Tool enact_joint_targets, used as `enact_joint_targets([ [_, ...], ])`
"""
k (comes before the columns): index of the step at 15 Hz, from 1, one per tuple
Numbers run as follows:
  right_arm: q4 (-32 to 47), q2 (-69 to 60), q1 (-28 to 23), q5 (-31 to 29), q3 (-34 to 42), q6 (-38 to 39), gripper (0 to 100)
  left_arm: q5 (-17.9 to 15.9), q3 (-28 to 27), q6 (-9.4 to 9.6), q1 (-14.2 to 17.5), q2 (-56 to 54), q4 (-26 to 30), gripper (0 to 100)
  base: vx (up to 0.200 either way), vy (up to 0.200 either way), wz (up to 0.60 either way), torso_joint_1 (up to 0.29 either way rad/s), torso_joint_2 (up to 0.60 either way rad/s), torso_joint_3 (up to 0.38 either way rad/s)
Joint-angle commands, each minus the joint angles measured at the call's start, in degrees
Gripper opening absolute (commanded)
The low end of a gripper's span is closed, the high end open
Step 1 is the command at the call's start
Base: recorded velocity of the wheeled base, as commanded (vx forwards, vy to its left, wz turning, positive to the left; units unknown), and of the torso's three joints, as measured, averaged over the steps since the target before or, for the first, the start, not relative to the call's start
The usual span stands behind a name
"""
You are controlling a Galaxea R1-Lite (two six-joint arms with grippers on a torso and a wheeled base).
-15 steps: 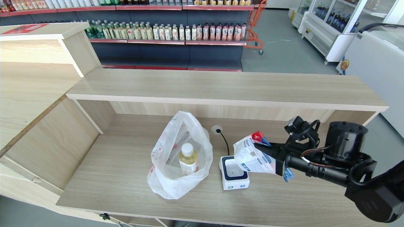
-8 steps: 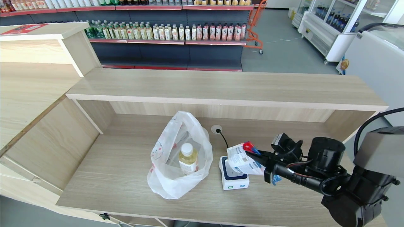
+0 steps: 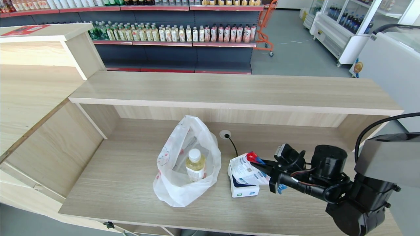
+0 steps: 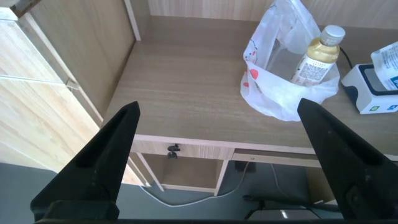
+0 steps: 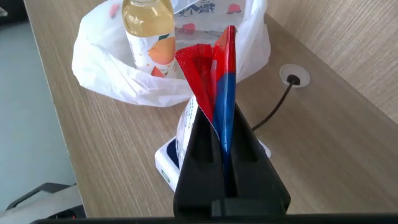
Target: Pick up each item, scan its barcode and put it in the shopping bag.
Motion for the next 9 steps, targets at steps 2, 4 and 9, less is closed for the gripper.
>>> enact_joint_targets([
  [2, 0.0, 0.8, 1.1, 0.0, -3.7, -0.1, 0, 0.0, 0.0, -0.02, 0.0, 0.0, 0.0, 100, 0.000, 0.000, 0.00, 0.000, 0.00, 0.000],
  [4, 0.0, 1.5, 1.0, 0.0, -3.7, -0.2, 0, 0.0, 0.0, -0.02, 0.0, 0.0, 0.0, 100, 0.000, 0.000, 0.00, 0.000, 0.00, 0.000],
  [9, 0.0, 3.0, 1.0, 0.0, -4.2, -0.8, 0, 0.1, 0.0, -0.02, 0.0, 0.0, 0.0, 100, 0.000, 0.000, 0.00, 0.000, 0.00, 0.000],
])
